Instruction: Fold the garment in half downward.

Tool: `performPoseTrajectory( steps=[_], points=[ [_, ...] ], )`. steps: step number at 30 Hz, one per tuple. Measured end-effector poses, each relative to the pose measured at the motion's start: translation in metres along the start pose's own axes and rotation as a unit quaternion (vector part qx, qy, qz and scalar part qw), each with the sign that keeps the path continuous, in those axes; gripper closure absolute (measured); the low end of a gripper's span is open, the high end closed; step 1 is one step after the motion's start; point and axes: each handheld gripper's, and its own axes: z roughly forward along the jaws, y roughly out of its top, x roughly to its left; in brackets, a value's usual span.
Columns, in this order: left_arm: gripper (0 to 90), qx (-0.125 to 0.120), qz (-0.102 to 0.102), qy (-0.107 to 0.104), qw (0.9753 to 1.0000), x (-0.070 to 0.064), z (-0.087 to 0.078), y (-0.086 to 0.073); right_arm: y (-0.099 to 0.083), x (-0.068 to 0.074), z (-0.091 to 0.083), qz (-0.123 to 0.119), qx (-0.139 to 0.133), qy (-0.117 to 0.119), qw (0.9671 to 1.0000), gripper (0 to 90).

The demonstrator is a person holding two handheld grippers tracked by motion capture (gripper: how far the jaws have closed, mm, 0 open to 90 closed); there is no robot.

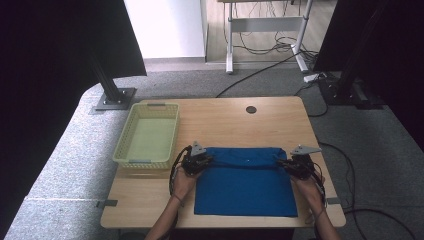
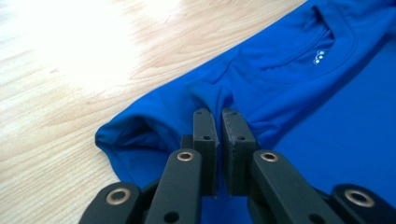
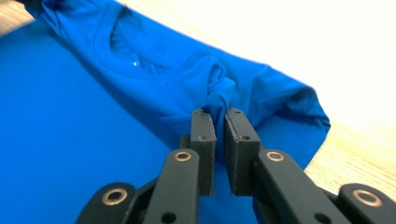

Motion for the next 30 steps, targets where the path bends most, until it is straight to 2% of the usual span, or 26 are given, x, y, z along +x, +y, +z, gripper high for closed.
performPoseTrajectory(
  steps=[6,11,14,16,20,30],
  points=[
    [84.9,-0.010,-0.006,-0.018,0.9998,-0.005,-0.017,-0.007,-0.001,0.009,-0.016,-0.003,-0.011,0.013,0.9998,82.9],
    [84.8,-0.003,-0.009,-0.031,0.9995,-0.009,-0.026,-0.020,-0.014,0.017,-0.020,-0.006,0.005,0.023,0.9997,82.9],
    [84.6,0.010,-0.002,-0.034,0.9994,-0.013,-0.025,-0.027,-0.026,0.018,-0.016,-0.001,0.024,0.028,0.9993,82.9],
    [84.4,0.023,0.010,-0.027,0.9993,-0.016,-0.021,-0.031,-0.029,0.017,-0.013,0.001,0.032,0.028,0.9991,82.9],
    [83.9,0.031,0.018,-0.018,0.9992,-0.015,-0.012,-0.031,-0.029,0.014,-0.009,0.002,0.035,0.024,0.9991,83.0],
    [82.5,0.033,0.020,0.014,0.9992,-0.002,0.007,-0.018,-0.011,-0.001,0.012,0.015,0.037,0.000,0.9992,83.0]
  ],
)
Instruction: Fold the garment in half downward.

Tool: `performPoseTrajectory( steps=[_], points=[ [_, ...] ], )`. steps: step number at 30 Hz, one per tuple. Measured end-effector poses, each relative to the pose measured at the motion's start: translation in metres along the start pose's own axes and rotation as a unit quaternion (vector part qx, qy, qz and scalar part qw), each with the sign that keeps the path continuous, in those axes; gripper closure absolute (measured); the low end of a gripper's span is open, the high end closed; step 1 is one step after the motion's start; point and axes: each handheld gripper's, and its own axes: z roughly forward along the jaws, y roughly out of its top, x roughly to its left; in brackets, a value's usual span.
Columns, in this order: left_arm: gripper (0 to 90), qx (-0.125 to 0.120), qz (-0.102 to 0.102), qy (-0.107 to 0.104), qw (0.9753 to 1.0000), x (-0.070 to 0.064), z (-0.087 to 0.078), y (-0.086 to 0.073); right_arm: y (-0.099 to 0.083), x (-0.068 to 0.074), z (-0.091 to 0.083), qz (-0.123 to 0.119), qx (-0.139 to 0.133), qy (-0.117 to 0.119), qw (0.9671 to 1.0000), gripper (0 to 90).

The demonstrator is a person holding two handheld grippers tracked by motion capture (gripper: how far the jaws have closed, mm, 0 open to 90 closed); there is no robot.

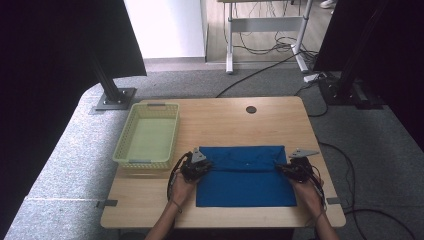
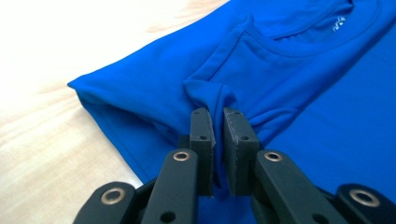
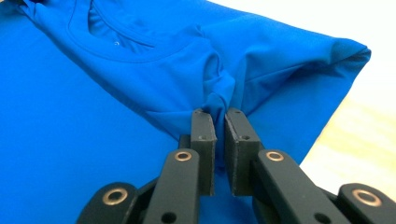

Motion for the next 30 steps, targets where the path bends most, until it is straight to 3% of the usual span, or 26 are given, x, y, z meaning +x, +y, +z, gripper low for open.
performPoseTrajectory(
  steps=[5,9,13,18,21,25,30],
  points=[
    [82.5,-0.005,-0.025,0.005,0.9997,0.010,0.008,0.005,0.007,-0.004,0.007,0.001,0.000,-0.006,1.0000,83.0],
    [84.0,-0.004,-0.021,0.007,0.9998,0.010,0.004,0.007,0.011,-0.002,0.007,-0.013,0.005,-0.015,0.9998,82.9],
    [84.4,-0.026,-0.027,-0.004,0.9993,0.008,-0.010,0.012,0.014,0.002,-0.005,-0.021,-0.014,-0.018,0.9995,83.0],
    [84.4,-0.040,-0.018,-0.022,0.9988,-0.001,-0.028,0.013,0.013,0.010,-0.025,-0.031,-0.033,-0.013,0.9989,83.0],
    [84.4,-0.035,-0.007,-0.028,0.9989,-0.007,-0.033,0.008,0.008,0.015,-0.034,-0.033,-0.038,-0.005,0.9987,82.9],
    [84.4,-0.024,-0.009,-0.040,0.9989,-0.012,-0.035,-0.005,-0.004,0.022,-0.040,-0.032,-0.031,0.006,0.9990,82.9],
    [84.2,-0.003,-0.004,-0.043,0.9990,-0.017,-0.029,-0.018,-0.019,0.026,-0.034,-0.027,-0.002,0.015,0.9995,82.9]
  ],
)
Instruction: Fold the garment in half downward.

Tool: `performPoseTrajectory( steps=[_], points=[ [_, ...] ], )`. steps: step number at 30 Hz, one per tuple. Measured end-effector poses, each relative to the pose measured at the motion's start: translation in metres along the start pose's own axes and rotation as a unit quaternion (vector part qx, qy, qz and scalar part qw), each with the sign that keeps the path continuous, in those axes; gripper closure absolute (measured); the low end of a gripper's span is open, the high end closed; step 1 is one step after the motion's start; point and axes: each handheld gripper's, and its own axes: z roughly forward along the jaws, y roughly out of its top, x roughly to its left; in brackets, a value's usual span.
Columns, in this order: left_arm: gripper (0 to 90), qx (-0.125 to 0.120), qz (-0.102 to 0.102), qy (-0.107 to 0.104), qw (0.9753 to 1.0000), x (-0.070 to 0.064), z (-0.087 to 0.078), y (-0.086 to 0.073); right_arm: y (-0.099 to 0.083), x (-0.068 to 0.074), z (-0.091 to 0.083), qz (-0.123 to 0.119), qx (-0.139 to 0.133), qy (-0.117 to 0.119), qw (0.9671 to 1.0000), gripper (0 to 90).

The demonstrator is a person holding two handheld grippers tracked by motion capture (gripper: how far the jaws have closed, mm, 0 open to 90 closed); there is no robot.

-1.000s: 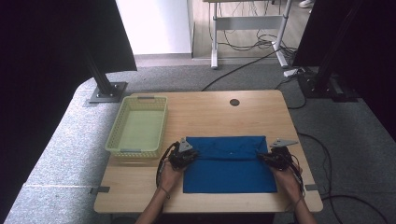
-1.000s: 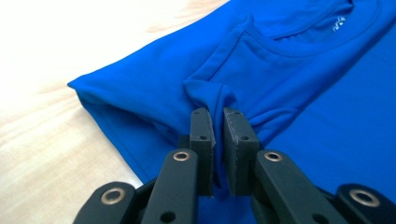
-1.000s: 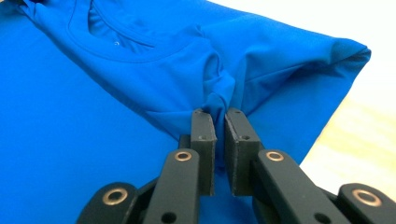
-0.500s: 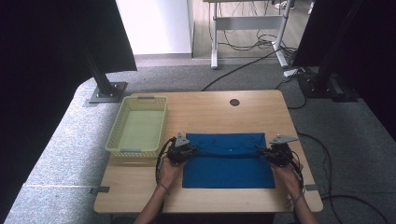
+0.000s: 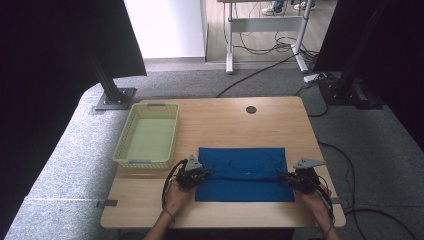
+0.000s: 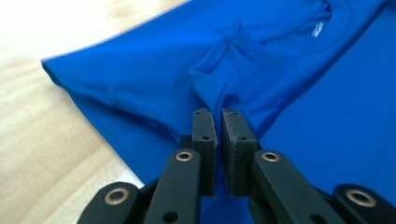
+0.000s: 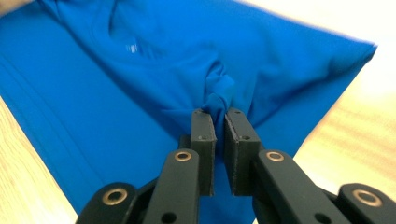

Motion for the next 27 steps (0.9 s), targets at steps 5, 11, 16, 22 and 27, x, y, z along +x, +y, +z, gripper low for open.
performPoseTrajectory(
  steps=[5,11,16,22,27],
  points=[
    [83.5,0.001,0.001,0.008,1.0000,0.003,0.006,0.002,-0.005,-0.007,0.009,0.015,0.010,0.005,0.9998,82.9],
    [83.5,0.000,0.003,0.032,0.9995,0.011,0.019,0.012,0.005,-0.018,0.019,0.021,0.008,-0.010,0.9997,82.9],
    [83.7,-0.005,-0.012,0.036,0.9992,0.019,0.028,0.017,0.011,-0.027,0.027,0.032,0.001,-0.015,0.9994,82.9],
    [84.8,-0.016,-0.017,0.032,0.9992,0.016,0.020,0.019,0.011,-0.026,0.024,0.023,-0.002,-0.019,0.9996,82.5],
    [84.8,-0.043,-0.031,0.010,0.9985,0.009,-0.001,0.018,0.011,-0.019,0.009,0.024,-0.023,-0.005,0.9994,81.6]
  ],
)
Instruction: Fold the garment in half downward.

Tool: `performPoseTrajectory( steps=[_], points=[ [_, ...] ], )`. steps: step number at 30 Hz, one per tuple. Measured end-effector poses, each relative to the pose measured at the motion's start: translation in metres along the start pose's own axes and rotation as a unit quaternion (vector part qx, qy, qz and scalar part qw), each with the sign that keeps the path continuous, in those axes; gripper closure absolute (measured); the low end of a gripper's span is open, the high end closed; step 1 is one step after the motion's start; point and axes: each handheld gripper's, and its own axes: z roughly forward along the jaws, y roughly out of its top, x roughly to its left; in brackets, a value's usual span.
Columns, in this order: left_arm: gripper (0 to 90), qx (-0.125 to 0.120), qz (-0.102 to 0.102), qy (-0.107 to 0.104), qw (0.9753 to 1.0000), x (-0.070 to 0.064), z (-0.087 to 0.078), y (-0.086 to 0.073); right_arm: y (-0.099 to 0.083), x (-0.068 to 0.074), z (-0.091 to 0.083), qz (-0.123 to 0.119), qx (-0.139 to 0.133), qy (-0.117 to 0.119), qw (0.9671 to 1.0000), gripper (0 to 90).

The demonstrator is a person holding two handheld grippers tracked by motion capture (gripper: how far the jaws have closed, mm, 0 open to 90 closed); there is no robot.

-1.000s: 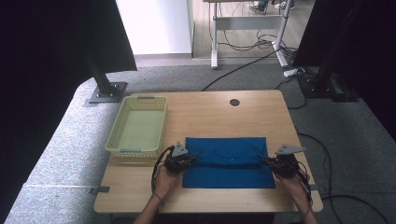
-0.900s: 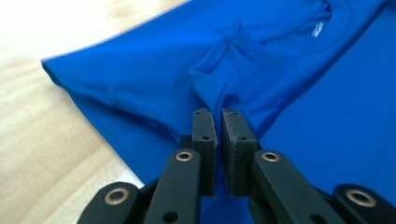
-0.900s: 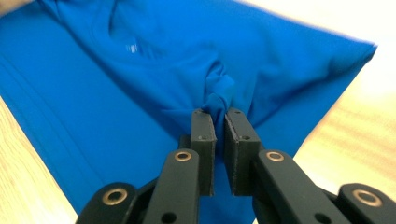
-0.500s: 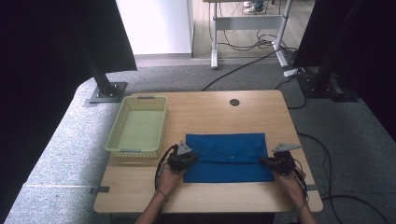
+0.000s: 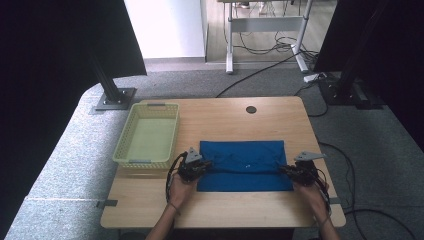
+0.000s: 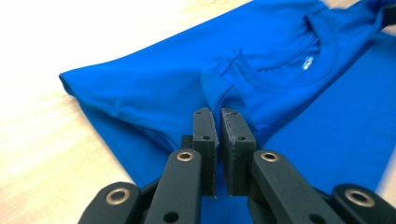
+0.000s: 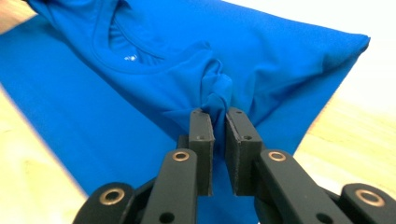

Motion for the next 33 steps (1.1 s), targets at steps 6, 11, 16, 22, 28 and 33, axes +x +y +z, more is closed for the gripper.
performPoseTrajectory(
  steps=[6,11,16,22,28,33],
  points=[
    [84.7,0.028,0.002,-0.002,0.9996,-0.007,-0.006,-0.019,-0.011,0.010,-0.010,-0.008,0.008,0.011,0.9999,81.6],
    [83.6,0.040,-0.004,-0.001,0.9992,-0.004,-0.006,-0.028,-0.023,0.004,-0.006,0.004,0.024,0.012,0.9996,80.4],
    [81.7,0.045,-0.003,-0.001,0.9990,-0.004,-0.006,-0.028,-0.026,0.001,-0.005,0.009,0.019,0.019,0.9996,78.7],
    [68.8,0.039,-0.008,-0.013,0.9991,-0.003,-0.012,-0.018,-0.023,0.003,-0.010,-0.002,0.011,0.014,0.9998,68.5],
    [62.4,0.029,0.014,-0.014,0.9994,-0.008,-0.008,0.004,-0.010,0.007,-0.010,-0.017,-0.005,0.013,0.9998,60.8],
    [59.0,0.034,0.037,-0.011,0.9987,-0.012,0.010,0.021,0.005,0.014,-0.002,-0.041,-0.006,0.010,0.9991,57.0]
  ],
)
